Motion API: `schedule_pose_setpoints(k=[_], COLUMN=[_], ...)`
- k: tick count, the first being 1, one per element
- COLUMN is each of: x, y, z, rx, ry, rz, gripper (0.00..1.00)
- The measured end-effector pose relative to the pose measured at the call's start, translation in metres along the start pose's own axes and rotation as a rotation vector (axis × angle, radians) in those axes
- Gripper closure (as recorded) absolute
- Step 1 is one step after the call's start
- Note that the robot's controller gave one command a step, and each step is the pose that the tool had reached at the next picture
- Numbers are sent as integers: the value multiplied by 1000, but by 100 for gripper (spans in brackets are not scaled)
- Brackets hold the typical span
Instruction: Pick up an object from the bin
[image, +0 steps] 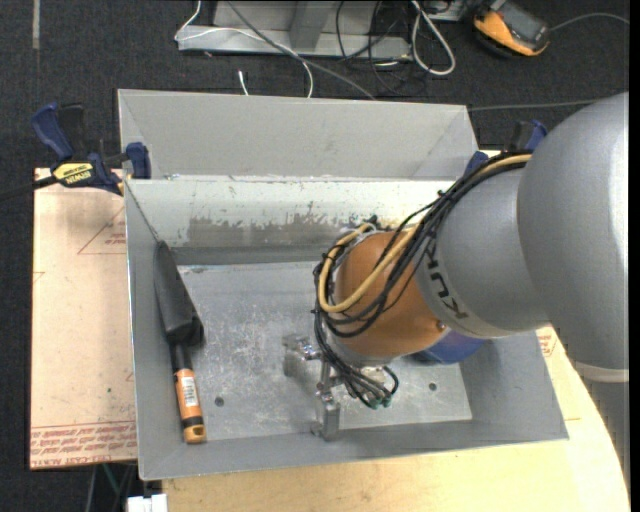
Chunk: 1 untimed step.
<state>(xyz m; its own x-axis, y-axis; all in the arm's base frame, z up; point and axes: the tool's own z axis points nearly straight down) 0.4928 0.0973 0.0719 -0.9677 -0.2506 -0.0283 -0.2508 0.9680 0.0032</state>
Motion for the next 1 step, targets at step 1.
schedule_pose_setpoints(k=[1], x=[6], y=[-2], z=[-1], rx=[2], ry=[-21], rz=[-370], gripper=[0])
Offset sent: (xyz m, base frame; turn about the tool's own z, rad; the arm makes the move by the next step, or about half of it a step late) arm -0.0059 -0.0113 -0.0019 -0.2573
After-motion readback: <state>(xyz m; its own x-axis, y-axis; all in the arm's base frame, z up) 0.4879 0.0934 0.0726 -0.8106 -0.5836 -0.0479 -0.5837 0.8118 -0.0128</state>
